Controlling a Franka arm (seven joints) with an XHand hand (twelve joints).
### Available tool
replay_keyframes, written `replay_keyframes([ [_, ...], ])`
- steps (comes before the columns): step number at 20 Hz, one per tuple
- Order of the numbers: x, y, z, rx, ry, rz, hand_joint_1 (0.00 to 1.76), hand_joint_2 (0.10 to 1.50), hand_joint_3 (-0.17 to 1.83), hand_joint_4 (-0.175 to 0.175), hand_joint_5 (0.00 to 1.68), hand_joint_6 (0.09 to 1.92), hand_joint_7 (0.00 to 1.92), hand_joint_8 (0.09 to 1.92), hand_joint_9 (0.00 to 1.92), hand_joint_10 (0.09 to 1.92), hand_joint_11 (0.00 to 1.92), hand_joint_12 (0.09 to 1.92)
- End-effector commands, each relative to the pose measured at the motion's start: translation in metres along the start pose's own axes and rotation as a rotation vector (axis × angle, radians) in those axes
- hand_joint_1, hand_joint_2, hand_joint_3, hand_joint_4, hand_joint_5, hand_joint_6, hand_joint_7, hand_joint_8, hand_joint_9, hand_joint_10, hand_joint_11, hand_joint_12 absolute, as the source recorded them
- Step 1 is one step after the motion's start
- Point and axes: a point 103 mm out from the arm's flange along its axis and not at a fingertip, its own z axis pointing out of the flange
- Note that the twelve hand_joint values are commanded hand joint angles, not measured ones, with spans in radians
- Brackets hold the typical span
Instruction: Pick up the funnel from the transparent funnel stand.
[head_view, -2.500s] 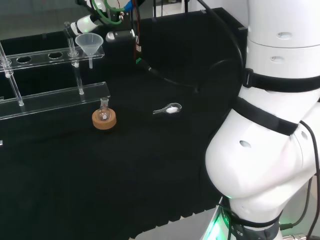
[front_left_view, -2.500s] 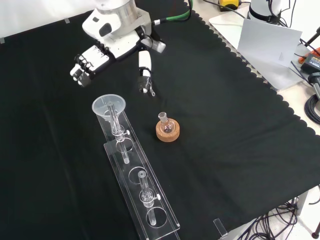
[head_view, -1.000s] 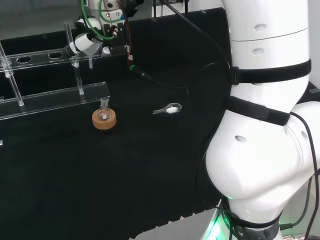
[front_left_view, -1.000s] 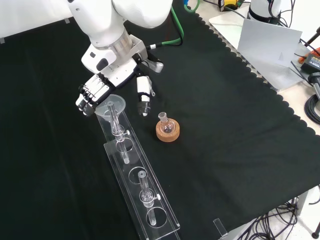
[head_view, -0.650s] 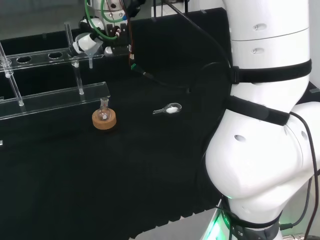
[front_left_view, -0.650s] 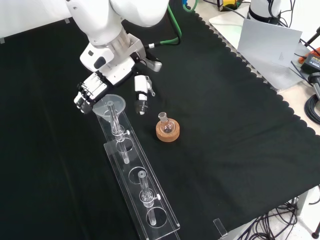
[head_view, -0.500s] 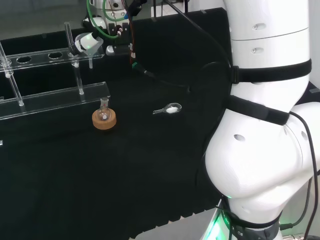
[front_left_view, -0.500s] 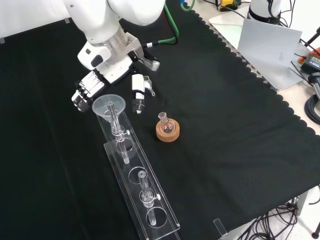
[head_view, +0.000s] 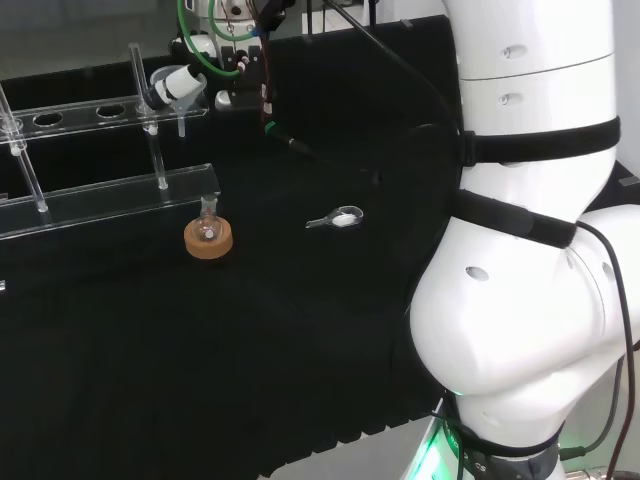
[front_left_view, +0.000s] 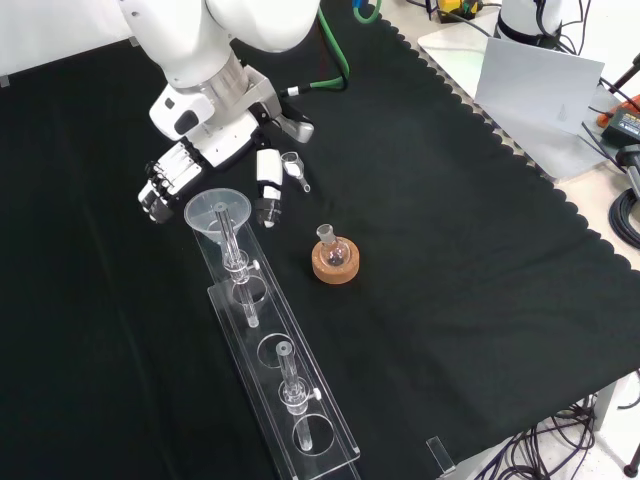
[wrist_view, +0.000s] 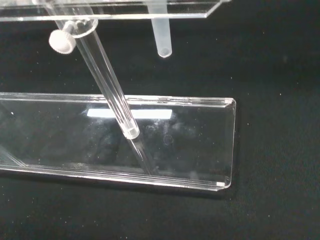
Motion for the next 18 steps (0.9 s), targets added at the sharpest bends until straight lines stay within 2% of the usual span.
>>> replay_keyframes([
  [1, -0.002, 0.001, 0.003, 0.007, 0.011, -0.002, 0.40, 0.73, 0.02, -0.012, 0.00, 0.09, 0.01, 0.09, 0.00, 0.09, 0.00, 0.46],
  [8, -0.005, 0.003, 0.002, 0.001, 0.008, -0.004, 0.45, 0.74, 0.02, -0.017, 0.00, 0.09, 0.01, 0.09, 0.00, 0.09, 0.00, 0.47],
  [14, -0.009, 0.008, 0.000, -0.017, -0.005, 0.002, 0.46, 0.74, 0.02, -0.025, 0.00, 0.09, 0.04, 0.09, 0.02, 0.09, 0.00, 0.61],
  [18, -0.013, 0.009, 0.000, -0.006, -0.011, 0.007, 0.47, 0.75, 0.02, -0.027, 0.00, 0.09, 0.05, 0.09, 0.03, 0.09, 0.00, 0.68],
])
